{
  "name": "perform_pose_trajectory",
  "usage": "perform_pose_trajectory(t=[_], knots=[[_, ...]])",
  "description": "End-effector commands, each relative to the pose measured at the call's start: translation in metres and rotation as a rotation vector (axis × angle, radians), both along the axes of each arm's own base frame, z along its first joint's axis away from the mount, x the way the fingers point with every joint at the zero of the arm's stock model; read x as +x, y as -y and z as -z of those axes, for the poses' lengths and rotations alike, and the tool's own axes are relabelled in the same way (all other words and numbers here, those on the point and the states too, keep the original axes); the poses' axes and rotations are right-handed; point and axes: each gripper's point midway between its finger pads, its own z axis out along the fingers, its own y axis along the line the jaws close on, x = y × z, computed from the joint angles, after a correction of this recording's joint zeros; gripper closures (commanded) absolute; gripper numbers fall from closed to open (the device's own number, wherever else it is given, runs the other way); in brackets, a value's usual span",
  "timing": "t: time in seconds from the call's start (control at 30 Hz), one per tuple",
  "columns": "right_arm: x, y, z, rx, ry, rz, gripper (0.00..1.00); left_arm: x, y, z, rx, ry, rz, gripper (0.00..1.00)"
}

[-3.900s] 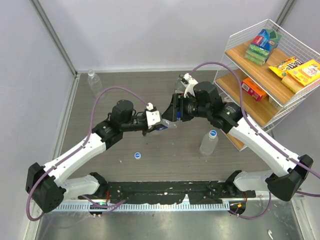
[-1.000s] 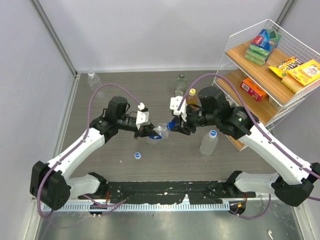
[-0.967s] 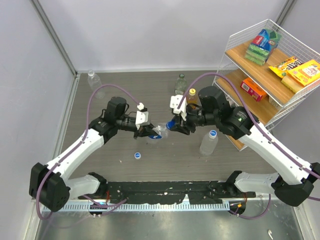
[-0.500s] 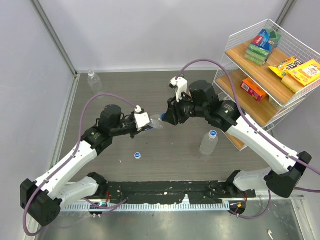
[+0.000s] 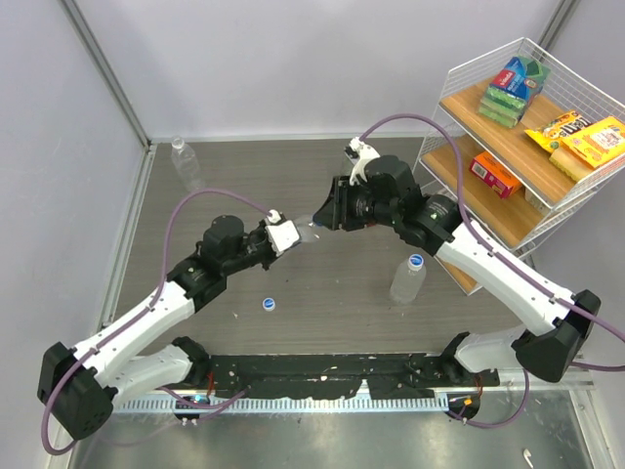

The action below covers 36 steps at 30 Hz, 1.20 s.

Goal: Screw on the bottle caps
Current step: Screw the bottle cap onto the plastic bottle.

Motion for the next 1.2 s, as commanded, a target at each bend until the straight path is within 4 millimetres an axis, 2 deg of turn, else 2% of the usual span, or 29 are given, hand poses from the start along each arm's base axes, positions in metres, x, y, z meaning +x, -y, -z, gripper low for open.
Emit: perform_pose_trajectory(t=[0.0,0.03,0.1,0.13,0.2,0.33,0.5,0.57,0.67,0.7,0.77,0.87,0.93,1.0,1.17], knots=[[-0.012,-0.009,0.006,-0.023,-0.037,-0.030,0.53,0.007,0.028,-0.068,-0.191,0.179,0.052,1.00],[-0.011,-0.006,0.002,-0.020,-0.021,-0.027,0.46,0.008,0.028,-0.059,-0.188,0.155,0.043,1.00],[-0.013,-0.003,-0.007,-0.007,0.017,-0.037,0.16,0.011,0.030,-0.042,-0.196,0.099,0.022,1.00],[-0.017,-0.001,-0.015,0.019,0.046,-0.049,0.14,0.011,0.031,-0.034,-0.201,0.067,0.015,1.00],[-0.020,0.004,-0.026,0.038,0.117,-0.068,0.13,0.009,0.034,-0.020,-0.210,0.015,0.019,1.00],[-0.028,0.015,-0.038,0.014,0.211,-0.115,0.13,0.007,0.036,-0.020,-0.234,0.019,0.034,1.00],[-0.034,0.041,-0.026,-0.161,0.327,-0.189,0.12,-0.004,0.031,-0.015,-0.182,-0.058,0.143,1.00],[-0.038,0.052,-0.017,-0.275,0.446,-0.301,0.12,-0.022,0.027,-0.008,-0.137,-0.090,0.270,1.00],[-0.051,0.062,-0.017,-0.366,0.658,-0.479,0.12,-0.041,0.021,-0.012,-0.139,-0.090,0.398,1.00],[-0.069,0.061,-0.013,-0.339,0.698,-0.581,0.12,-0.051,0.019,-0.011,-0.130,-0.081,0.461,1.00],[-0.083,0.063,-0.012,-0.346,0.822,-0.697,0.11,-0.064,0.013,-0.003,-0.082,-0.092,0.537,1.00],[-0.097,0.064,-0.017,-0.311,0.845,-0.749,0.10,-0.067,0.010,-0.002,-0.041,-0.133,0.563,1.00],[-0.110,0.056,-0.024,-0.245,0.847,-0.818,0.11,-0.071,0.009,0.003,-0.014,-0.162,0.593,1.00],[-0.112,0.049,-0.033,-0.212,0.853,-0.836,0.11,-0.069,0.010,0.003,-0.012,-0.176,0.599,1.00],[-0.098,0.031,-0.026,-0.225,0.812,-0.886,0.12,-0.073,0.013,0.001,-0.016,-0.187,0.654,1.00]])
